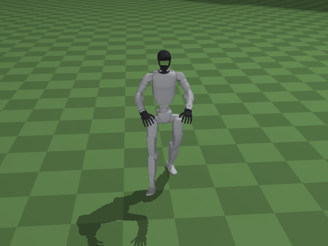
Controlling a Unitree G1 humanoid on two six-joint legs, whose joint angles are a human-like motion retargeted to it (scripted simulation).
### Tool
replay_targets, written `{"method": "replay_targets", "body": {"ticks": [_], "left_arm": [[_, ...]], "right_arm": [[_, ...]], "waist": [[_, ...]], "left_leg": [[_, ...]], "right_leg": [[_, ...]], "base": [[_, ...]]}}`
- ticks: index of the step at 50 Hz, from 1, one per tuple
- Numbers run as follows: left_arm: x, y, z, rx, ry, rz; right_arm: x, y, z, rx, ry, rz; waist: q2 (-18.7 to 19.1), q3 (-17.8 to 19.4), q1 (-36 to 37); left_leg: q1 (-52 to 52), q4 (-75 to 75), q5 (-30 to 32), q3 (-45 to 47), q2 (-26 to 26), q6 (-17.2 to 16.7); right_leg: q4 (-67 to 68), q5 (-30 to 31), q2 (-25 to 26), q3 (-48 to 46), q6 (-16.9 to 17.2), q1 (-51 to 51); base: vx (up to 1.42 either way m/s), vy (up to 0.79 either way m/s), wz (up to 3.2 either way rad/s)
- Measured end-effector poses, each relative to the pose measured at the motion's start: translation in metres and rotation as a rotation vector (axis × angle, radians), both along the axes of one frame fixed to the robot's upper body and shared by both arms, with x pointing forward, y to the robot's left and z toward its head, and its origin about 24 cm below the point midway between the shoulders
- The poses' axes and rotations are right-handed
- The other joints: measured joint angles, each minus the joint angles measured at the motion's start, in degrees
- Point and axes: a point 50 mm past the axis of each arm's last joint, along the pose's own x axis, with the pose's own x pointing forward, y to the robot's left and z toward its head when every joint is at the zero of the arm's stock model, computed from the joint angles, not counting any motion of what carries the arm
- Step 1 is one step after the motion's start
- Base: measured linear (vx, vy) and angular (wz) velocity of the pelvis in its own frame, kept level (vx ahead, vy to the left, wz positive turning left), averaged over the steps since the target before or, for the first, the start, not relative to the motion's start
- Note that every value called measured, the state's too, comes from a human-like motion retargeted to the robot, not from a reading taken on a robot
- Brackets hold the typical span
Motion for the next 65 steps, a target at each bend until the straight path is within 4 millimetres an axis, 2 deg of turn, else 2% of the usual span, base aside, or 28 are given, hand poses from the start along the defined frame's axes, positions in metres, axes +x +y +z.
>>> {"method": "replay_targets", "body": {"ticks": [2, 6, 9, 13, 15, 18, 21, 24, 29, 32, 35, 37, 40, 43, 46, 48, 50, 52, 53, 55, 59, 62, 65], "left_arm": [[0.0, 0.003, -0.001, 0.006, 0.003, 0.012], [-0.006, 0.007, -0.013, 0.002, 0.038, 0.031], [-0.014, 0.01, -0.025, 0.008, 0.072, 0.037], [-0.02, 0.012, -0.034, -0.022, 0.098, 0.049], [-0.018, 0.011, -0.029, -0.041, 0.087, 0.063], [-0.014, 0.012, -0.022, -0.057, 0.06, 0.065], [-0.015, 0.014, -0.021, -0.056, 0.061, 0.061], [-0.017, 0.016, -0.023, -0.062, 0.067, 0.059], [-0.024, 0.022, -0.031, -0.084, 0.097, 0.079], [-0.028, 0.028, -0.034, -0.11, 0.113, 0.101], [-0.031, 0.036, -0.033, -0.138, 0.112, 0.125], [-0.032, 0.042, -0.031, -0.151, 0.105, 0.141], [-0.036, 0.052, -0.028, -0.155, 0.099, 0.161], [-0.045, 0.061, -0.034, -0.112, 0.131, 0.154], [-0.054, 0.066, -0.042, -0.082, 0.162, 0.152], [-0.055, 0.069, -0.043, -0.092, 0.162, 0.164], [-0.059, 0.07, -0.049, -0.069, 0.18, 0.166], [-0.06, 0.07, -0.051, -0.065, 0.182, 0.184], [-0.058, 0.071, -0.048, -0.093, 0.172, 0.199], [-0.057, 0.071, -0.048, -0.114, 0.162, 0.214], [-0.057, 0.061, -0.053, -0.11, 0.162, 0.221], [-0.057, 0.049, -0.057, -0.156, 0.17, 0.211], [-0.054, 0.034, -0.058, -0.208, 0.177, 0.187]], "right_arm": [[0.001, -0.001, 0.003, -0.008, -0.007, 0.002], [-0.002, -0.001, -0.001, -0.002, 0.01, 0.01], [-0.007, 0.003, -0.008, -0.007, 0.03, 0.038], [-0.011, 0.001, -0.013, -0.013, 0.047, 0.031], [-0.008, -0.005, -0.007, -0.012, 0.03, 0.005], [-0.003, -0.004, -0.001, -0.01, -0.001, -0.005], [0.0, 0.0, 0.0, -0.001, -0.005, -0.004], [0.003, 0.005, 0.001, 0.004, -0.012, 0.0], [0.009, 0.016, 0.005, -0.008, -0.015, 0.022], [0.012, 0.023, 0.005, -0.013, -0.01, 0.036], [0.014, 0.029, 0.005, -0.007, -0.007, 0.045], [0.014, 0.032, 0.004, -0.002, -0.003, 0.043], [0.012, 0.034, -0.001, 0.007, 0.012, 0.031], [0.005, 0.044, -0.014, 0.052, 0.038, 0.049], [-0.004, 0.051, -0.027, 0.071, 0.074, 0.071], [-0.006, 0.057, -0.031, 0.071, 0.088, 0.08], [-0.01, 0.06, -0.036, 0.07, 0.108, 0.104], [-0.01, 0.061, -0.036, 0.064, 0.109, 0.114], [-0.008, 0.061, -0.033, 0.058, 0.1, 0.11], [-0.006, 0.062, -0.029, 0.057, 0.087, 0.111], [-0.003, 0.06, -0.025, 0.052, 0.07, 0.121], [-0.001, 0.06, -0.022, 0.051, 0.059, 0.123], [0.002, 0.06, -0.017, 0.044, 0.048, 0.117]], "waist": [[0.0, -0.3, -0.2], [-0.2, -2.1, 0.0], [-0.2, -3.6, 1.1], [0.2, -5.3, 3.2], [1.0, -5.1, 4.3], [0.6, -3.1, 7.4], [-0.2, -2.1, 11.4], [-0.6, -1.1, 15.1], [0.6, -0.5, 18.7], [1.8, -0.4, 19.9], [2.2, -0.2, 21.1], [1.7, -0.5, 22.0], [0.4, -1.6, 23.7], [-1.2, -4.1, 23.6], [-2.0, -6.2, 23.2], [-3.2, -6.9, 23.1], [-2.7, -7.6, 22.6], [-2.5, -7.9, 21.7], [-3.1, -7.4, 21.2], [-3.0, -6.1, 20.5], [-0.7, -5.0, 18.3], [0.6, -3.5, 16.6], [0.4, -1.5, 14.7]], "left_leg": [[1.0, 1.1, 0.1, -0.4, 0.0, 0.2], [1.7, 6.8, 2.7, -1.5, 0.0, 0.7], [-1.3, 16.9, 9.3, -1.0, 1.2, 1.6], [-12.6, 38.8, 17.6, -0.1, 4.9, 4.0], [-18.5, 47.8, 16.5, 0.3, 7.4, 5.7], [-23.6, 52.4, 10.6, 2.4, 8.5, 8.6], [-27.1, 47.5, 6.4, 2.7, 5.7, 8.6], [-28.8, 35.5, 5.4, 2.3, 2.4, 7.8], [-28.0, 8.1, 11.5, 7.4, 1.6, 7.3], [-26.4, -7.1, 16.6, 14.2, 1.5, 3.6], [-25.2, -16.0, 18.5, 21.3, 1.1, -1.4], [-24.4, -17.8, 18.5, 23.4, 0.8, -1.8], [-22.5, -17.1, 19.1, 23.5, 1.0, 0.3], [-22.4, -9.6, 16.3, 22.3, 3.6, 2.1], [-20.6, -5.6, 12.4, 20.5, 5.4, 3.4], [-19.7, -3.5, 9.8, 19.6, 6.0, 5.0], [-17.9, -2.5, 8.5, 18.4, 6.8, 5.0], [-17.5, -0.4, 6.8, 16.7, 7.4, 4.7], [-17.4, 0.8, 5.8, 16.0, 7.1, 4.8], [-16.1, 2.5, 4.5, 14.3, 7.0, 4.2], [-13.2, 2.1, 3.9, 10.3, 7.2, 1.7], [-11.3, 2.4, 2.5, 7.4, 7.2, 1.6], [-9.2, 2.1, 1.2, 4.3, 5.6, 2.0]], "right_leg": [[0.0, 0.4, 0.1, -0.4, -0.2, 0.8], [0.3, 2.0, -0.2, 1.2, -3.3, 4.1], [10.1, -5.1, -2.2, 2.0, -1.9, 3.0], [14.5, -10.0, -2.1, 3.3, -3.7, 4.1], [8.8, -9.8, -0.1, 3.2, -6.4, 8.3], [9.3, -11.5, 0.4, 5.0, -6.3, 10.7], [10.4, -12.8, 0.3, 7.9, -5.5, 12.2], [11.1, -13.9, 0.7, 10.5, -4.8, 13.7], [11.9, -16.0, 3.1, 13.1, -4.4, 16.3], [11.6, -17.3, 5.3, 13.6, -4.5, 19.2], [11.0, -18.0, 6.8, 14.0, -4.5, 22.6], [11.1, -17.9, 7.0, 14.6, -4.6, 24.4], [12.3, -16.8, 6.9, 15.9, -5.0, 26.5], [16.2, -13.0, 7.2, 16.1, -5.3, 27.4], [26.5, -5.9, 6.9, 14.0, -5.4, 25.0], [41.7, -0.7, 4.7, 11.7, -3.5, 18.3], [49.4, 2.9, 3.9, 9.9, -5.6, 15.4], [57.6, 3.1, 1.9, 7.7, -6.3, 10.6], [62.6, 2.2, -0.2, 6.7, -5.3, 7.4], [66.3, -2.2, -2.4, 5.2, -6.3, 4.1], [58.7, -10.7, -2.4, 3.0, -10.7, 0.7], [48.3, -12.0, -2.8, 1.7, -10.9, -1.5], [33.3, -9.8, -3.9, 1.6, -9.1, -2.0]], "base": [[0.62, -0.17, 0.21], [0.66, -0.2, 0.14], [0.67, -0.23, -0.14], [0.6, -0.23, -0.09], [0.52, -0.21, -0.12], [0.48, -0.18, -0.59], [0.49, -0.12, -0.94], [0.48, -0.07, -0.98], [0.48, -0.02, -0.67], [0.54, 0.03, -0.44], [0.58, 0.04, -0.36], [0.62, 0.05, -0.36], [0.68, 0.08, -0.32], [0.72, 0.09, -0.01], [0.71, 0.12, 0.19], [0.62, 0.13, 0.22], [0.59, 0.16, 0.4], [0.56, 0.13, 0.61], [0.53, 0.1, 0.66], [0.5, 0.09, 0.69], [0.48, 0.06, 0.91], [0.45, -0.01, 1.0], [0.45, -0.06, 1.16]]}}
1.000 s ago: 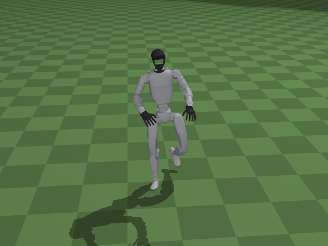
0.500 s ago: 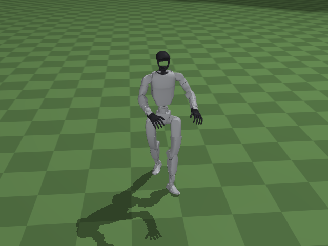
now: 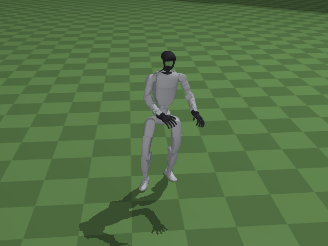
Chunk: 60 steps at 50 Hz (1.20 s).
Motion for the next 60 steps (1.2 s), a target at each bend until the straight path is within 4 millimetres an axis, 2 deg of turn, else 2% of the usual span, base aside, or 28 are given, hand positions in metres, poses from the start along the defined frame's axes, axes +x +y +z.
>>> {"method": "replay_targets", "body": {"ticks": [5, 7, 9, 11, 13, 15, 17, 20, 22, 23, 25, 28, 31, 34, 39, 42, 45, 48, 50, 51, 53, 55, 57, 58, 60], "left_arm": [[0.006, -0.026, 0.001, -0.074, -0.011, -0.046], [0.005, -0.034, 0.0, -0.095, -0.016, -0.079], [0.006, -0.035, 0.0, -0.092, -0.026, -0.061], [-0.001, -0.038, -0.005, -0.115, -0.022, -0.066], [0.001, -0.035, -0.001, -0.125, -0.044, -0.046], [0.001, -0.031, 0.001, -0.133, -0.054, -0.027], [-0.005, -0.027, -0.002, -0.144, -0.051, -0.028], [-0.013, -0.02, -0.008, -0.16, -0.032, 0.001], [-0.013, -0.019, -0.007, -0.165, -0.038, 0.011], [-0.013, -0.018, -0.006, -0.17, -0.04, 0.013], [-0.012, -0.016, -0.003, -0.177, -0.049, 0.024], [-0.012, -0.013, -0.002, -0.179, -0.051, 0.034], [-0.009, -0.01, 0.002, -0.188, -0.052, 0.054], [-0.009, -0.006, 0.004, -0.188, -0.05, 0.058], [-0.009, 0.003, 0.011, -0.166, -0.058, 0.045], [-0.01, 0.012, 0.016, -0.134, -0.068, 0.034], [-0.015, 0.027, 0.019, -0.091, -0.071, 0.042], [-0.025, 0.047, 0.017, -0.015, -0.044, 0.053], [-0.029, 0.059, 0.019, -0.013, -0.05, 0.094], [-0.033, 0.064, 0.017, 0.017, -0.031, 0.091], [-0.04, 0.073, 0.013, 0.051, -0.001, 0.096], [-0.046, 0.078, 0.007, 0.06, 0.024, 0.1], [-0.05, 0.077, 0.002, 0.071, 0.039, 0.1], [-0.048, 0.078, 0.003, 0.051, 0.031, 0.113], [-0.046, 0.077, 0.002, 0.042, 0.028, 0.123]], "right_arm": [[0.006, -0.001, 0.007, -0.039, -0.017, -0.012], [0.005, 0.005, 0.007, -0.029, -0.014, 0.014], [0.008, 0.002, 0.009, -0.048, -0.027, -0.007], [0.004, 0.006, 0.004, -0.027, -0.017, 0.002], [0.008, 0.004, 0.011, -0.024, -0.037, -0.008], [0.009, 0.003, 0.014, -0.014, -0.048, -0.016], [0.005, 0.006, 0.01, 0.005, -0.041, 0.006], [0.001, 0.008, 0.008, 0.013, -0.036, 0.028], [0.001, 0.0, 0.009, 0.004, -0.035, 0.003], [0.001, -0.001, 0.01, 0.007, -0.037, 0.003], [0.003, -0.004, 0.014, 0.001, -0.046, -0.003], [0.005, -0.005, 0.015, -0.005, -0.05, -0.01], [0.011, -0.011, 0.023, -0.018, -0.065, -0.036], [0.013, -0.01, 0.026, -0.025, -0.069, -0.036], [0.015, -0.005, 0.029, -0.039, -0.075, -0.02], [0.016, 0.003, 0.028, -0.038, -0.075, 0.003], [0.015, 0.014, 0.025, -0.033, -0.068, 0.024], [0.012, 0.033, 0.021, 0.005, -0.057, 0.067], [0.012, 0.035, 0.02, -0.003, -0.052, 0.062], [0.009, 0.042, 0.017, 0.021, -0.046, 0.083], [0.003, 0.052, 0.012, 0.056, -0.03, 0.109], [-0.003, 0.055, 0.006, 0.081, -0.008, 0.121], [-0.008, 0.052, 0.001, 0.096, 0.009, 0.13], [-0.008, 0.051, 0.002, 0.103, 0.006, 0.123], [-0.009, 0.047, 0.003, 0.118, 0.003, 0.116]], "waist": [[-1.9, 3.6, -3.2], [-1.9, 3.8, -4.2], [-1.6, 3.7, -4.1], [-1.6, 2.7, -4.2], [-2.1, 2.4, -3.6], [-2.3, 2.0, -2.8], [-2.4, 0.5, -1.7], [-1.5, -1.6, -0.9], [-1.4, -1.7, 0.8], [-1.4, -2.0, 1.3], [-1.5, -2.1, 2.6], [-2.2, -1.8, 5.1], [-1.7, -0.8, 8.1], [-1.3, -0.3, 11.1], [0.2, -0.6, 16.0], [1.7, -0.8, 18.8], [2.5, -1.5, 20.7], [1.8, -3.5, 20.2], [0.6, -4.5, 20.5], [0.2, -5.4, 19.3], [-1.6, -7.9, 17.5], [-2.8, -10.0, 15.5], [-1.1, -10.6, 13.6], [-1.4, -10.5, 12.7], [-1.8, -11.1, 10.6]], "left_leg": [[4.6, -0.4, -2.4, -6.4, -3.7, -0.1], [6.0, 0.4, -3.5, -8.1, -3.0, 0.0], [7.3, -0.2, -3.3, -9.4, -2.7, -1.4], [8.6, 0.2, -3.0, -10.5, -2.1, -1.2], [8.4, 2.3, -2.5, -11.7, -2.1, -1.4], [8.1, 5.1, -1.2, -13.0, -1.6, -1.4], [7.0, 8.8, 2.0, -13.9, -0.7, -0.8], [1.2, 19.8, 8.9, -14.3, 1.7, 0.4], [-3.6, 28.9, 13.4, -13.0, 3.5, 1.0], [-6.5, 33.4, 14.1, -11.6, 4.8, 2.3], [-11.4, 40.7, 12.4, -8.2, 7.0, 4.7], [-15.1, 44.0, 5.5, -2.5, 7.4, 7.0], [-16.4, 39.1, 1.2, 2.4, 5.1, 5.7], [-16.6, 29.0, 0.8, 7.8, 2.2, 5.6], [-16.4, 4.6, 4.9, 11.7, -4.3, 5.0], [-15.3, -9.0, 8.6, 11.6, -7.2, 2.3], [-14.6, -15.7, 12.8, 15.2, -7.8, -0.5], [-15.3, -12.5, 13.7, 20.0, -6.3, -0.3], [-13.7, -14.7, 15.3, 19.6, -7.2, 2.1], [-14.1, -11.6, 13.1, 19.0, -6.2, 2.7], [-14.9, -7.6, 9.8, 17.3, -5.2, 4.6], [-14.6, -4.8, 7.4, 14.6, -4.8, 5.0], [-11.6, -4.4, 6.5, 11.7, -3.8, 3.1], [-10.8, -3.9, 5.7, 10.4, -4.1, 3.3], [-9.7, -3.5, 4.8, 7.4, -4.7, 2.8]], "right_leg": [[-27.6, 10.4, -3.4, 3.8, 6.7, 2.6], [-28.5, 8.2, -4.9, 2.8, 10.5, 1.3], [-33.3, 8.5, -4.7, 2.4, 10.9, 3.0], [-31.0, 8.8, -5.4, 1.8, 11.3, 3.5], [-31.7, 12.5, -5.4, 2.6, 9.9, 5.1], [-31.1, 13.7, -5.4, 2.7, 8.5, 6.5], [-22.9, 8.3, -6.3, 1.6, 9.9, 4.7], [-19.9, 3.6, -5.5, 0.0, 7.7, 5.9], [-19.0, 1.3, -4.9, -1.5, 6.5, 7.8], [-18.6, 0.5, -4.6, -2.1, 6.0, 8.3], [-17.6, -0.9, -4.2, -3.1, 5.6, 9.1], [-16.1, -2.8, -4.1, -4.1, 6.0, 10.6], [-21.4, -2.6, -1.9, -4.4, 4.1, 15.4], [-21.2, -3.6, -0.9, -4.7, 3.5, 17.5], [-20.9, -5.2, 2.0, -4.7, 3.6, 20.5], [-21.0, -5.9, 4.6, -3.8, 3.7, 23.4], [-20.9, -6.2, 6.8, -2.5, 3.4, 26.3], [-20.3, -5.6, 8.5, -1.9, 3.1, 28.5], [-18.0, -4.8, 8.1, -1.3, 3.2, 28.6], [-16.3, -3.6, 8.3, -1.6, 3.2, 28.8], [-6.3, -0.9, 6.5, -2.0, 4.4, 25.0], [3.4, 4.3, 4.9, -1.2, 4.6, 21.4], [9.4, 9.7, 6.3, 1.6, 2.8, 20.4], [16.9, 11.5, 5.4, 3.4, 3.7, 16.7], [26.3, 12.0, 4.8, 6.3, 3.7, 11.0]], "base": [[0.5, -0.14, 1.29], [0.54, -0.22, 1.03], [0.54, -0.25, 0.76], [0.58, -0.31, 0.72], [0.59, -0.36, 0.58], [0.6, -0.39, 0.46], [0.61, -0.41, 0.39], [0.56, -0.41, 0.48], [0.51, -0.4, 0.57], [0.47, -0.39, 0.52], [0.45, -0.36, 0.41], [0.44, -0.31, 0.19], [0.42, -0.25, 0.03], [0.42, -0.2, -0.11], [0.42, -0.13, -0.16], [0.49, -0.09, -0.4], [0.56, -0.06, -0.36], [0.61, -0.02, -0.11], [0.64, 0.03, 0.03], [0.67, 0.06, 0.4], [0.69, 0.07, 0.62], [0.66, 0.11, 0.83], [0.6, 0.14, 1.05], [0.55, 0.11, 1.1], [0.53, 0.09, 1.23]]}}
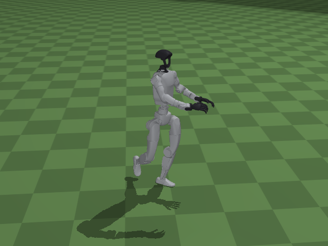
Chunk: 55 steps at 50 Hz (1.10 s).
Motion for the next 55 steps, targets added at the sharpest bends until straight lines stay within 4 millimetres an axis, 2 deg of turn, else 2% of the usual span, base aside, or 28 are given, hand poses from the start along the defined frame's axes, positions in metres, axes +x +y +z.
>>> {"method": "replay_targets", "body": {"ticks": [5, 8, 10, 14, 18, 20, 22, 25, 28, 30, 32, 35, 37, 40, 43, 45, 48, 50, 53, 55], "left_arm": [[0.01, -0.013, 0.001, -0.026, -0.034, 0.007], [0.017, -0.025, 0.002, -0.052, -0.052, -0.009], [0.021, -0.034, 0.003, -0.072, -0.068, -0.018], [0.028, -0.05, 0.008, -0.121, -0.108, -0.051], [0.033, -0.065, 0.013, -0.159, -0.142, -0.083], [0.031, -0.068, 0.013, -0.164, -0.151, -0.108], [0.034, -0.068, 0.016, -0.159, -0.158, -0.098], [0.027, -0.067, 0.01, -0.157, -0.145, -0.097], [0.024, -0.063, 0.007, -0.147, -0.134, -0.092], [0.019, -0.061, 0.002, -0.135, -0.12, -0.102], [0.016, -0.061, -0.001, -0.131, -0.112, -0.099], [0.014, -0.063, -0.003, -0.127, -0.11, -0.102], [0.015, -0.065, -0.001, -0.119, -0.12, -0.11], [0.018, -0.069, 0.002, -0.096, -0.131, -0.132], [0.021, -0.069, 0.006, -0.067, -0.142, -0.147], [0.026, -0.067, 0.011, -0.049, -0.157, -0.139], [0.035, -0.065, 0.021, -0.03, -0.191, -0.128], [0.037, -0.064, 0.024, -0.02, -0.203, -0.128], [0.04, -0.063, 0.028, -0.031, -0.219, -0.11], [0.04, -0.063, 0.027, -0.022, -0.214, -0.115]], "right_arm": [[0.004, -0.021, 0.01, 0.01, -0.035, -0.044], [0.006, -0.033, 0.014, 0.019, -0.052, -0.072], [0.008, -0.041, 0.017, 0.019, -0.061, -0.096], [0.006, -0.054, 0.018, 0.015, -0.071, -0.123], [0.003, -0.066, 0.017, -0.014, -0.065, -0.138], [-0.002, -0.062, 0.01, -0.01, -0.044, -0.119], [0.0, -0.067, 0.011, -0.029, -0.04, -0.142], [-0.007, -0.068, 0.0, -0.028, -0.007, -0.149], [-0.009, -0.07, -0.003, -0.017, 0.006, -0.156], [-0.014, -0.07, -0.007, -0.009, 0.014, -0.137], [-0.017, -0.076, -0.007, -0.019, 0.01, -0.141], [-0.021, -0.083, -0.005, -0.038, -0.001, -0.143], [-0.021, -0.088, -0.003, -0.052, -0.013, -0.148], [-0.022, -0.091, -0.001, -0.069, -0.025, -0.158], [-0.021, -0.091, 0.0, -0.081, -0.037, -0.164], [-0.017, -0.095, 0.006, -0.087, -0.058, -0.185], [-0.009, -0.095, 0.016, -0.085, -0.094, -0.197], [-0.008, -0.091, 0.018, -0.083, -0.103, -0.187], [-0.004, -0.095, 0.025, -0.084, -0.128, -0.2], [-0.005, -0.089, 0.025, -0.075, -0.132, -0.18]], "waist": [[2.3, 2.6, -5.7], [4.2, 4.6, -10.4], [5.0, 6.3, -13.3], [5.5, 9.2, -17.7], [4.0, 12.1, -20.9], [3.0, 12.6, -21.8], [2.9, 13.6, -22.2], [2.4, 13.0, -22.5], [2.3, 11.7, -22.2], [2.5, 9.8, -21.7], [3.2, 8.9, -21.4], [3.9, 8.0, -21.2], [3.9, 7.6, -20.7], [2.9, 7.4, -19.1], [1.5, 8.3, -16.8], [1.2, 9.2, -15.2], [1.4, 11.7, -12.5], [1.5, 12.3, -11.1], [3.2, 13.2, -9.9], [3.8, 12.8, -8.7]], "left_leg": [[5.0, 1.4, -1.9, -8.6, -0.7, -2.5], [7.5, 2.3, -2.7, -15.1, -0.7, -3.2], [9.2, 3.1, -3.5, -17.9, -1.1, -2.3], [12.0, 3.3, -3.7, -24.4, -2.3, -2.9], [15.0, 3.8, -3.5, -30.1, -5.7, -4.5], [17.4, 2.9, -3.9, -32.0, -6.2, -3.8], [19.0, 3.3, -3.8, -33.5, -6.6, -5.2], [21.4, 3.4, -2.7, -35.0, -7.0, -5.5], [21.4, 6.8, -0.8, -36.5, -7.7, -6.2], [20.3, 9.8, 1.9, -37.0, -8.0, -6.9], [17.4, 16.4, 5.7, -37.3, -8.2, -8.6], [9.4, 31.4, 12.3, -34.8, -8.0, -10.8], [2.8, 41.2, 14.3, -30.3, -6.2, -10.3], [-4.8, 50.3, 10.4, -19.7, -0.4, -5.4], [-7.6, 50.5, 4.0, -8.5, 4.9, -0.4], [-8.9, 46.8, 1.3, -3.3, 6.2, 0.7], [-8.9, 34.4, -0.3, 1.4, 5.7, 0.2], [-8.1, 22.3, 0.2, 4.2, 4.8, -0.3], [-6.6, 1.5, 5.3, 9.2, 3.6, -2.6], [-5.2, -11.4, 9.0, 14.8, 2.8, -4.6]], "right_leg": [[8.4, -7.3, -2.2, 2.6, -4.9, -7.8], [4.7, -10.5, -2.0, 3.0, -6.6, -10.9], [-0.4, -12.5, -2.3, 3.0, -6.7, -12.5], [-18.5, -11.6, -1.6, 4.5, -4.2, -13.7], [-45.9, -4.5, -1.3, 9.9, -0.7, -10.2], [-48.8, -4.4, -2.1, 8.1, 4.0, -12.1], [-57.4, -3.1, -1.9, 6.5, 4.0, -9.2], [-58.5, -1.5, -2.0, 5.5, 4.0, -7.3], [-57.8, 0.8, -2.5, 5.5, 1.8, -5.5], [-52.0, -2.6, -3.5, 4.4, 4.1, -7.0], [-49.7, -5.9, -4.0, 3.4, 3.2, -6.3], [-47.9, -9.4, -4.7, 1.5, 1.8, -4.3], [-47.0, -11.1, -5.3, 0.1, 1.4, -3.4], [-46.0, -12.9, -6.4, -0.9, 1.7, -2.0], [-45.1, -14.3, -7.3, -1.1, 2.1, -0.4], [-48.8, -14.5, -6.8, -1.5, 0.2, 2.6], [-49.4, -15.3, -5.8, -1.6, 0.0, 5.5], [-44.4, -17.6, -5.9, -2.2, 1.4, 4.6], [-49.9, -17.3, -2.8, -3.0, 1.0, 9.2], [-44.6, -19.6, -2.4, -3.6, 2.5, 8.0]], "base": [[0.47, 0.1, 1.53], [0.43, 0.03, 1.95], [0.4, -0.01, 1.9], [0.4, -0.06, 1.72], [0.41, -0.12, 1.45], [0.49, -0.18, 1.01], [0.5, -0.18, 0.79], [0.51, -0.2, 0.6], [0.57, -0.21, 0.43], [0.61, -0.2, 0.31], [0.59, -0.19, 0.52], [0.53, -0.19, 0.69], [0.46, -0.18, 0.66], [0.43, -0.17, 0.4], [0.42, -0.15, 0.05], [0.4, -0.1, -0.09], [0.42, -0.05, -0.21], [0.45, -0.01, -0.12], [0.44, 0.02, 0.04], [0.51, 0.06, -0.07]]}}
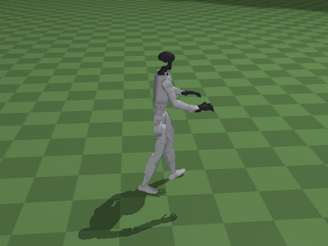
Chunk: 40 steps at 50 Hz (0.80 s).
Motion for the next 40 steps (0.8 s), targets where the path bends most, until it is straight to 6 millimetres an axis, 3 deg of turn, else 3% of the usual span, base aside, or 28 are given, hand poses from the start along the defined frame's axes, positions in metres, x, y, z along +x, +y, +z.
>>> {"method": "replay_targets", "body": {"ticks": [2, 4, 8, 11, 17, 23, 25, 27, 30, 33, 35, 37, 40], "left_arm": [[-0.001, -0.001, -0.002, -0.014, 0.008, 0.004], [-0.006, -0.001, -0.008, -0.004, 0.033, -0.004], [-0.009, 0.004, -0.009, 0.001, 0.055, -0.001], [-0.018, 0.008, -0.019, 0.036, 0.109, -0.029], [-0.03, 0.013, -0.031, 0.101, 0.159, -0.051], [-0.025, 0.006, -0.028, 0.122, 0.146, -0.086], [-0.018, 0.002, -0.021, 0.107, 0.118, -0.091], [-0.01, -0.003, -0.013, 0.112, 0.08, -0.095], [-0.002, -0.012, -0.003, 0.079, 0.038, -0.107], [0.002, -0.019, 0.004, 0.041, 0.007, -0.121], [0.004, -0.022, 0.008, 0.018, -0.019, -0.136], [0.006, -0.023, 0.01, 0.003, -0.028, -0.126], [0.005, -0.022, 0.007, 0.005, -0.022, -0.12]], "right_arm": [[-0.001, -0.003, 0.0, 0.019, 0.002, -0.018], [-0.005, 0.0, -0.006, 0.045, 0.022, -0.013], [-0.008, -0.004, -0.007, 0.129, 0.037, -0.05], [-0.018, -0.001, -0.015, 0.211, 0.063, -0.045], [-0.032, -0.002, -0.025, 0.25, 0.088, -0.049], [-0.039, -0.013, -0.028, 0.228, 0.083, -0.061], [-0.038, -0.019, -0.025, 0.217, 0.073, -0.075], [-0.036, -0.028, -0.02, 0.189, 0.062, -0.089], [-0.036, -0.038, -0.016, 0.176, 0.05, -0.111], [-0.037, -0.046, -0.014, 0.164, 0.047, -0.129], [-0.037, -0.045, -0.014, 0.158, 0.044, -0.122], [-0.034, -0.049, -0.01, 0.137, 0.039, -0.141], [-0.033, -0.046, -0.009, 0.124, 0.039, -0.129]], "waist": [[0.6, 0.5, -0.1], [0.1, -0.1, 0.1], [-0.9, -0.8, 1.6], [-1.6, -1.8, 0.5], [-1.8, -3.8, -4.1], [-0.9, -4.5, -9.5], [-0.7, -3.7, -10.9], [0.4, -2.3, -11.4], [0.4, -0.7, -12.7], [-1.3, 0.6, -14.4], [-3.0, 1.6, -15.8], [-3.8, 2.5, -16.6], [-3.5, 3.2, -17.6]], "left_leg": [[0.4, -4.9, 1.3, 4.4, -0.6, -2.2], [0.7, -4.9, 1.0, 6.9, -0.7, -1.1], [2.5, -2.5, 3.3, 4.5, -0.1, 1.7], [3.0, 7.3, -2.3, 2.2, 2.8, 2.8], [7.2, 12.2, -8.6, -4.7, 3.0, 4.6], [9.6, 15.3, -11.6, -14.3, 1.9, 2.7], [10.4, 16.0, -12.3, -17.4, 1.5, 2.1], [12.4, 14.6, -11.9, -19.0, 1.1, 0.2], [14.8, 14.5, -13.0, -22.9, -0.1, -0.3], [17.4, 13.7, -14.0, -27.0, -3.2, -0.4], [19.5, 13.5, -15.1, -29.5, -5.2, 0.7], [21.4, 13.1, -15.3, -31.9, -6.6, -1.2], [24.3, 13.1, -15.6, -34.3, -6.1, -1.9]], "right_leg": [[-4.7, 0.9, 1.6, -1.0, -0.6, 4.6], [-1.5, 0.5, 1.0, -2.0, 0.5, 5.3], [0.2, 1.7, 1.4, -0.4, -2.4, 7.8], [6.9, 5.6, 0.5, -0.7, -3.8, 9.0], [36.8, 18.9, -2.6, 1.8, -6.5, -1.6], [48.4, 15.2, 1.0, 7.8, -3.9, -14.3], [46.8, 12.7, -0.4, 5.5, -4.9, -17.1], [39.9, 8.9, -0.5, 3.0, -8.6, -17.6], [27.4, 7.3, -0.5, 0.3, -8.5, -18.6], [9.9, 10.8, 0.2, 1.9, -5.3, -18.6], [3.8, 14.2, -0.6, 2.7, -0.5, -20.7], [-10.4, 19.1, 0.4, 3.6, 0.3, -18.4], [-15.1, 17.6, 1.6, 1.8, 3.1, -19.1]], "base": [[0.54, 0.09, 0.26], [0.57, 0.11, 0.18], [0.6, 0.14, -0.05], [0.69, 0.22, 0.37], [0.61, 0.26, 0.9], [0.53, 0.17, 1.37], [0.49, 0.11, 1.36], [0.42, 0.11, 1.25], [0.45, 0.04, 1.3], [0.48, -0.01, 1.36], [0.52, -0.04, 1.33], [0.53, -0.09, 1.13], [0.56, -0.1, 0.86]]}}
